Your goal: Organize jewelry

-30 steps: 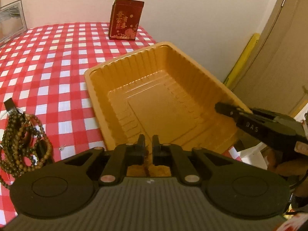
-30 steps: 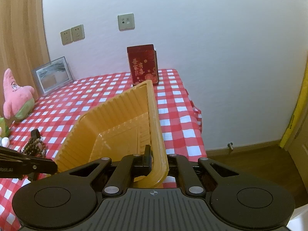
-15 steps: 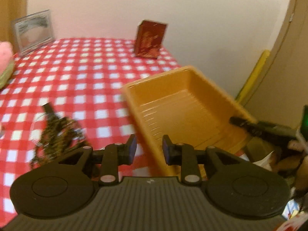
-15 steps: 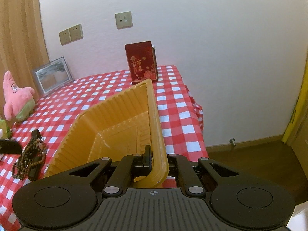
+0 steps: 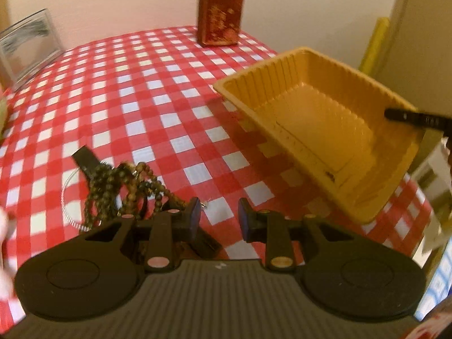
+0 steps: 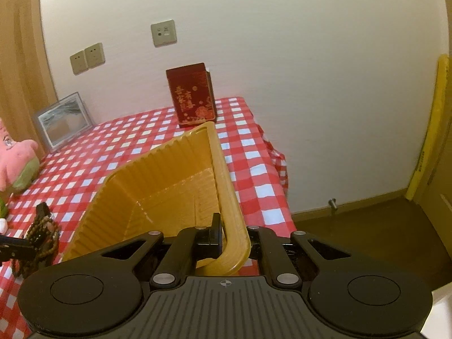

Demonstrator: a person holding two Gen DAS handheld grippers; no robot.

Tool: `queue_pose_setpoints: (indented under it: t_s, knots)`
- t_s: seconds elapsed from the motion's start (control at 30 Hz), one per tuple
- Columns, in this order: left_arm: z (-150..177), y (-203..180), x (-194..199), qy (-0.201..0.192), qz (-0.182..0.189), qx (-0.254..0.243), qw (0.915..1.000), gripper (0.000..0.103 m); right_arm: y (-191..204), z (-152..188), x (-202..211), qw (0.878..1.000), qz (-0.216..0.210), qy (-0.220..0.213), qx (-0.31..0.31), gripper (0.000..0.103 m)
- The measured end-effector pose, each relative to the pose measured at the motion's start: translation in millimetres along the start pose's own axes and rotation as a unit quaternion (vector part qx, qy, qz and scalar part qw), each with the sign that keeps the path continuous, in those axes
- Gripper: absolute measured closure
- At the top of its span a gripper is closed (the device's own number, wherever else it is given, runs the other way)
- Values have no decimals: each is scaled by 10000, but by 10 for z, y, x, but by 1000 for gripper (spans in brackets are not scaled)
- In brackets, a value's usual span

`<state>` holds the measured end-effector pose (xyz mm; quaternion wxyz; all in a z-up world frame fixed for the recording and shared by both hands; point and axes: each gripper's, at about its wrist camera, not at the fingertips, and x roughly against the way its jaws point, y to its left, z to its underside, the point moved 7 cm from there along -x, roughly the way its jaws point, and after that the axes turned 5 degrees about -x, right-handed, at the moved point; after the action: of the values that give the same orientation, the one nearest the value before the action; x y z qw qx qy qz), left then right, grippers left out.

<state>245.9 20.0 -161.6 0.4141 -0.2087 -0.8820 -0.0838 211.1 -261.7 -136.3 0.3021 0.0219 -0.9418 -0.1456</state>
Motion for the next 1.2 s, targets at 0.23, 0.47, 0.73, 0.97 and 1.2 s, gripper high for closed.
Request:
queue_pose_setpoints:
  t_s: [0.23,0.47,0.73,0.97,1.2]
  knots:
    - [-16,66,-302,294,171,-508,9981,78,-45,-13,-40,10000,35,-70,-35,98]
    - [-14,89,-471,480,291,-879,9946,83,-90,-21,-48,9998,-124,-107,113,98]
    - [33,65,-570,608,354,-1075,9917,95,-114,-20,-75,9998,-113,-113,150,98]
    - [29,70,-533,556,288,-996,9931,95,-109,-24,-86,9996,-160,-102,214,98]
    - [-237,47,-253,44,429,-506,9978,96,-104,-20,-73,9991,-247,-100,342,98]
